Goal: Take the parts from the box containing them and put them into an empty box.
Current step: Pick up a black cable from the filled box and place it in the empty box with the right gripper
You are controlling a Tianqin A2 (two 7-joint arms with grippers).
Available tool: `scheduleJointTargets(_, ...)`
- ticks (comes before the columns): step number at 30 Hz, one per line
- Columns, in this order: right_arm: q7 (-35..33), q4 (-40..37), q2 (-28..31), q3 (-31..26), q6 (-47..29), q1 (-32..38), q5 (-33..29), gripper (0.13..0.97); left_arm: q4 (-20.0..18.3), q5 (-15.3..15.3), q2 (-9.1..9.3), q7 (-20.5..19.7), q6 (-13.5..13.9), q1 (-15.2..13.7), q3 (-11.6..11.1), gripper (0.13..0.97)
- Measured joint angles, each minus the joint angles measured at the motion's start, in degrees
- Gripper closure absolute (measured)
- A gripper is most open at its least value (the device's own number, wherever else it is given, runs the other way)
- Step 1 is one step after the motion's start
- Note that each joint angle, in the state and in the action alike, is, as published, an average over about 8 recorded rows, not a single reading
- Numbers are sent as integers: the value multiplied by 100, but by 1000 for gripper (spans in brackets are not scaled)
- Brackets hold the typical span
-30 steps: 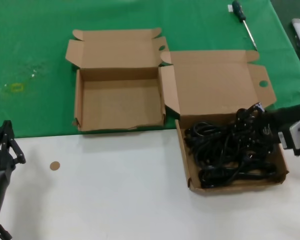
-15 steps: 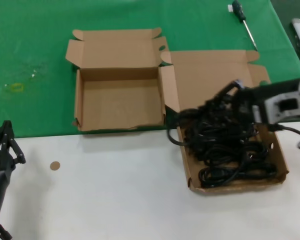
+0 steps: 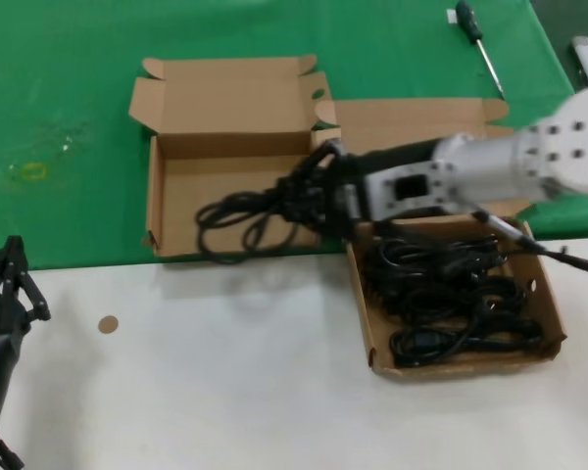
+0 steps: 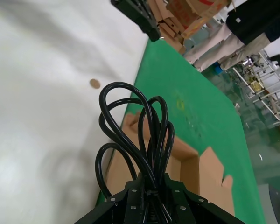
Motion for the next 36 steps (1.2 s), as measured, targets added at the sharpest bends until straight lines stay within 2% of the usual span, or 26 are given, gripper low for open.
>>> scheduleJointTargets(8, 15, -849, -827, -254, 468, 351, -297, 878, 0, 0, 0, 0, 0, 0, 0, 945)
scheduleJointTargets(16, -410, -1869, -1392, -317, 884, 623, -335, 878, 0, 0, 0, 0, 0, 0, 0, 945)
scheduleJointTargets(26, -1221, -2931, -1731, -201, 1219, 883, -154, 879, 0, 0, 0, 0, 0, 0, 0, 945)
scheduleJointTargets(36, -1807, -3525, -1869, -36, 1322, 1077, 55, 856, 0, 0, 0, 0, 0, 0, 0, 945)
